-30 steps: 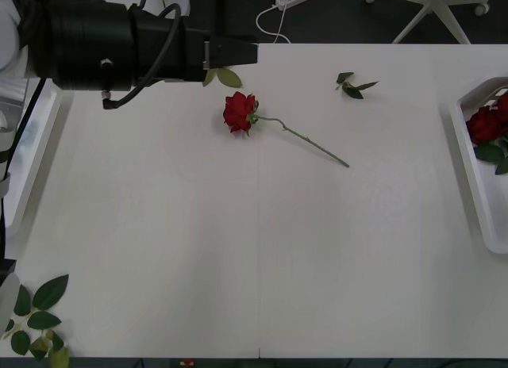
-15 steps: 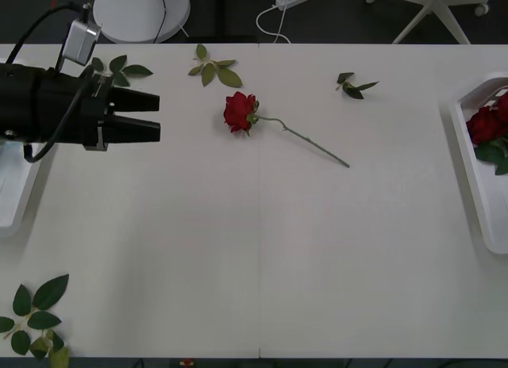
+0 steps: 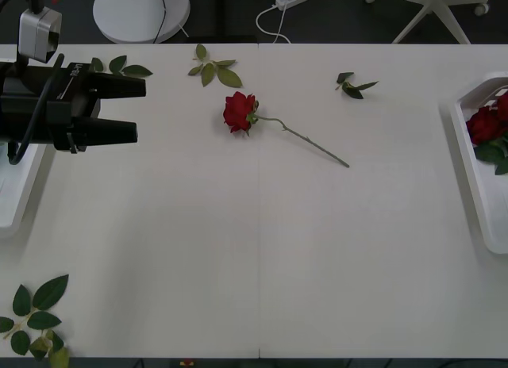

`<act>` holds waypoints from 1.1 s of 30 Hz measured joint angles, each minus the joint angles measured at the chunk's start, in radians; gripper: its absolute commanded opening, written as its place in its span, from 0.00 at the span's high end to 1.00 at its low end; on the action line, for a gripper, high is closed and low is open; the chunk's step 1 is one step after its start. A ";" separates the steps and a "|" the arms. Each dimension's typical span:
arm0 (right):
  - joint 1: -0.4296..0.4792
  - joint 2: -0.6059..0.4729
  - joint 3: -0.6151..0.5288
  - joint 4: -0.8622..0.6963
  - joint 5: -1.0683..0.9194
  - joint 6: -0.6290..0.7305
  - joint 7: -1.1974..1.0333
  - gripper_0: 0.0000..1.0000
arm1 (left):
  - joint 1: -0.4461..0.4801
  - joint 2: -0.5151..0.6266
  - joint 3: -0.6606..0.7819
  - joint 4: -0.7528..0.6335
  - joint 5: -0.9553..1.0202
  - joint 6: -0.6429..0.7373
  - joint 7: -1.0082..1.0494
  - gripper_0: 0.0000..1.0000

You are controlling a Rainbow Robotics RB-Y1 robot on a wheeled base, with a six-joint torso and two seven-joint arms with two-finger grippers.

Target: Place the red flowers into the right box and the blue flowers into the left box. If a person shows an open palm, hand one flower to the person first, then continue sorting.

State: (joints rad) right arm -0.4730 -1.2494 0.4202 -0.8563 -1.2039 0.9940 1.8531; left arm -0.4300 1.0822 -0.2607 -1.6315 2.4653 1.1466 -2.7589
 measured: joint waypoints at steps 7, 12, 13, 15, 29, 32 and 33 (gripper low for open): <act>0.000 0.000 -0.057 0.001 0.028 0.006 0.001 0.00 | 0.018 0.000 0.000 0.000 0.002 -0.003 0.004 0.00; 0.000 -0.008 -0.126 -0.062 0.040 0.110 0.005 0.00 | 0.018 0.000 0.000 0.000 0.010 -0.005 0.004 0.00; 0.000 -0.011 -0.139 -0.086 0.044 0.139 0.006 0.00 | 0.018 0.000 0.000 0.000 0.012 -0.006 0.004 0.00; 0.000 -0.016 -0.175 -0.154 0.057 0.205 0.007 0.00 | 0.018 0.000 0.000 0.000 0.012 -0.010 0.004 0.00; -0.083 -0.023 -0.184 -0.639 0.007 0.363 0.036 0.00 | 0.020 -0.001 0.000 0.001 0.013 -0.016 0.004 0.00; -0.155 -0.023 -0.096 -0.639 -0.046 0.331 0.036 0.00 | 0.020 -0.001 0.000 0.001 0.013 -0.016 0.004 0.00; -0.184 -0.022 -0.059 -0.639 -0.060 0.320 0.036 0.00 | 0.020 -0.001 0.000 0.001 0.013 -0.016 0.004 0.00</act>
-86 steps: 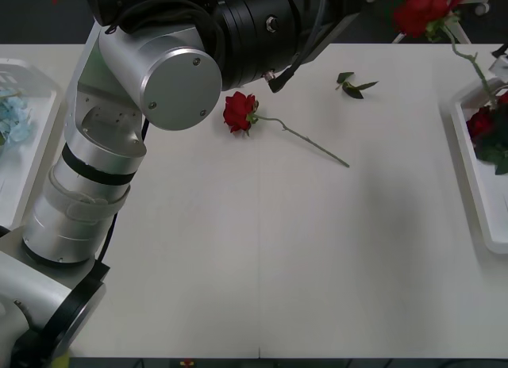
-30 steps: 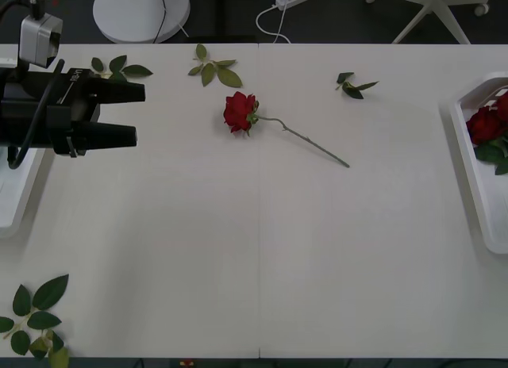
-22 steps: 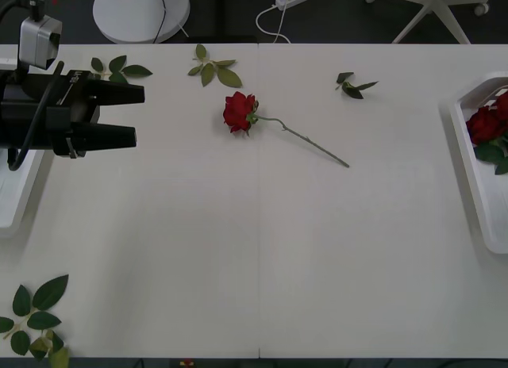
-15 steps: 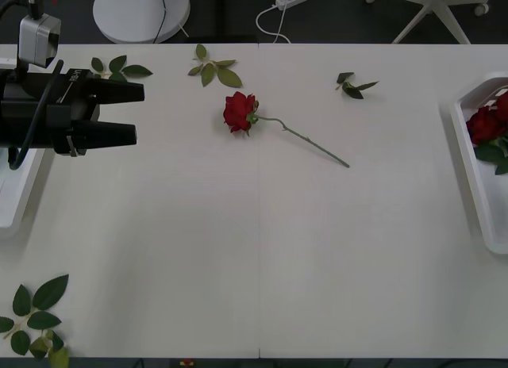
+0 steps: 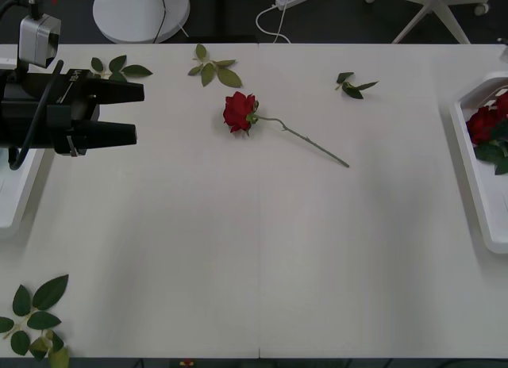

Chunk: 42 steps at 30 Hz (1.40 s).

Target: Place the red flowers into the right box and the blue flowers into the left box. If a person shows an open palm, hand one flower to the person first, then continue sorting.

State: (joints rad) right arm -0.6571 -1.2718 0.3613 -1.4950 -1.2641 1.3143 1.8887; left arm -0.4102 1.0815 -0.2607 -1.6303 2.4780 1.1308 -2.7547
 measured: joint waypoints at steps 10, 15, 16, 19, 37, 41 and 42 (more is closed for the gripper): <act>-0.299 0.125 0.321 0.060 -0.008 -0.046 0.000 0.00 | 0.000 0.000 0.000 0.000 0.000 -0.001 0.000 0.00; -0.355 0.210 0.387 0.070 0.056 -0.053 0.000 0.00 | 0.000 0.000 0.000 0.000 0.000 -0.001 0.000 0.00; -0.362 0.227 0.398 0.073 0.069 -0.055 0.000 0.00 | 0.000 0.000 0.000 0.000 0.000 -0.001 0.000 0.00; -0.383 0.277 0.434 0.092 0.101 -0.060 0.000 0.00 | 0.000 0.000 0.000 0.000 0.000 -0.001 0.000 0.00; -0.482 0.660 0.503 0.437 0.285 -0.095 0.002 0.00 | 0.001 -0.001 0.000 0.002 0.001 -0.001 0.000 0.00; -0.482 0.727 0.503 0.505 0.313 -0.129 0.002 0.00 | 0.001 -0.001 0.000 0.002 0.001 -0.001 0.000 0.00; -0.483 0.741 0.503 0.521 0.316 -0.135 0.002 0.00 | 0.001 -0.001 0.000 0.002 0.001 -0.001 0.000 0.00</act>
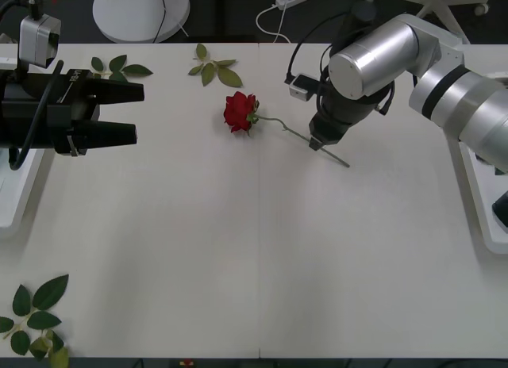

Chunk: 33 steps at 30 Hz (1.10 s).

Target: Place the red flowers into the right box and the blue flowers into the left box. If a person shows an open palm, hand one flower to the person first, then continue sorting.

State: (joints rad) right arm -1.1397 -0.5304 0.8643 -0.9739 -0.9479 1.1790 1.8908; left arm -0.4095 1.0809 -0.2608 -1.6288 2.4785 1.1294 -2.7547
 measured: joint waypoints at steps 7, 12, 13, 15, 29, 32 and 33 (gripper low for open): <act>-0.001 0.094 0.000 0.101 0.038 -0.043 0.000 0.00 | 0.000 0.000 0.000 0.000 0.000 0.000 0.000 0.00; -0.007 0.150 0.000 0.183 0.039 -0.087 0.005 0.00 | 0.000 0.000 0.000 0.000 0.000 0.000 0.000 0.00; -0.010 0.159 0.000 0.199 0.039 -0.094 0.012 0.00 | 0.000 0.000 0.000 0.000 0.000 0.000 0.000 0.00; -0.016 0.177 0.000 0.230 0.039 -0.106 0.037 0.00 | 0.000 0.000 0.000 0.000 0.000 0.000 0.000 0.00; -0.032 0.232 0.000 0.333 0.030 -0.143 0.062 0.03 | 0.000 0.000 0.000 0.000 0.000 0.000 0.000 0.00; -0.032 0.242 0.000 0.355 0.022 -0.162 0.063 0.04 | 0.000 0.000 0.000 0.000 0.000 0.000 0.000 0.00; -0.032 0.246 0.000 0.361 0.020 -0.165 0.063 0.05 | 0.000 0.000 0.000 0.000 0.000 0.000 0.000 0.00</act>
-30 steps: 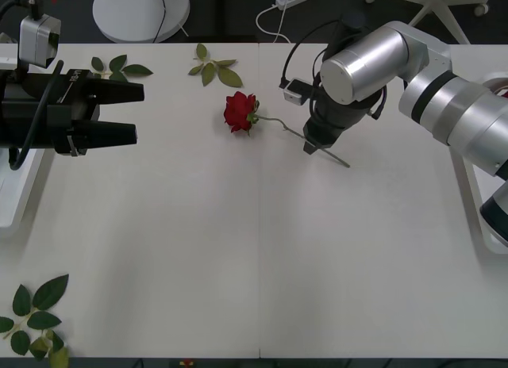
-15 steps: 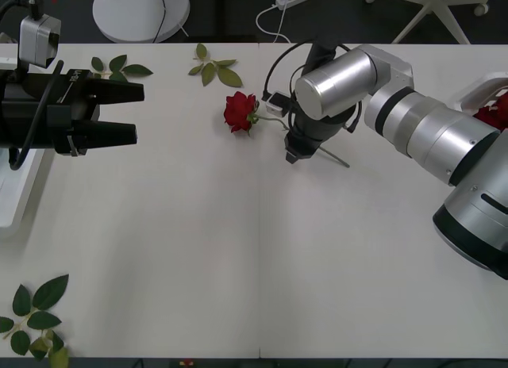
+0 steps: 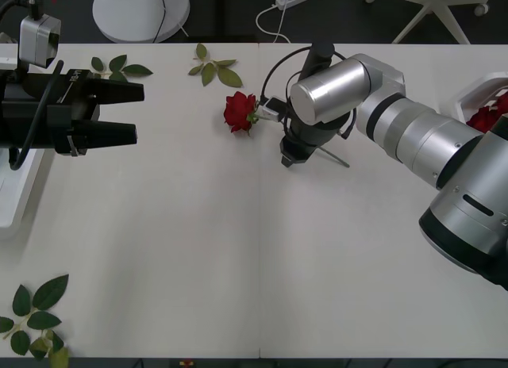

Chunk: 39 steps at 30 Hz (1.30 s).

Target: Place the red flowers into the right box and the blue flowers into the left box. If a person shows an open palm, hand one flower to the person first, then continue sorting.

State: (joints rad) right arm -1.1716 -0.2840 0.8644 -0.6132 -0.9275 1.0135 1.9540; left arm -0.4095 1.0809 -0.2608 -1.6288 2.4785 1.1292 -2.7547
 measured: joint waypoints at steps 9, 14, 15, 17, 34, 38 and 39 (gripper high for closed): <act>0.000 0.028 0.000 0.049 -0.008 -0.043 0.041 0.51 | 0.000 0.000 0.000 0.000 0.000 0.000 0.000 0.00; 0.000 0.033 0.000 0.055 -0.010 -0.050 0.043 0.89 | 0.000 0.000 0.000 0.000 0.000 0.000 0.000 0.00; 0.000 0.034 0.000 0.056 -0.010 -0.050 0.045 0.94 | 0.000 0.000 0.000 0.000 0.000 0.000 0.000 0.00; 0.000 0.034 0.000 0.061 -0.010 -0.050 0.051 1.00 | 0.000 0.000 0.000 0.000 0.000 0.000 0.000 0.00; -0.023 0.036 0.059 0.097 -0.093 0.122 0.062 1.00 | 0.000 0.000 0.000 0.000 0.000 0.000 0.000 0.00; -0.023 -0.007 0.059 0.050 -0.172 0.227 0.062 1.00 | 0.000 0.000 0.000 0.000 0.000 0.000 0.000 0.00; -0.023 -0.027 0.059 0.018 -0.191 0.250 0.062 1.00 | 0.000 0.000 0.000 0.000 0.000 0.000 0.000 0.00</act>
State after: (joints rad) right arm -1.1944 -0.3107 0.9237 -0.5950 -1.1186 1.2637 2.0159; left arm -0.4095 1.0809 -0.2608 -1.6288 2.4785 1.1291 -2.7547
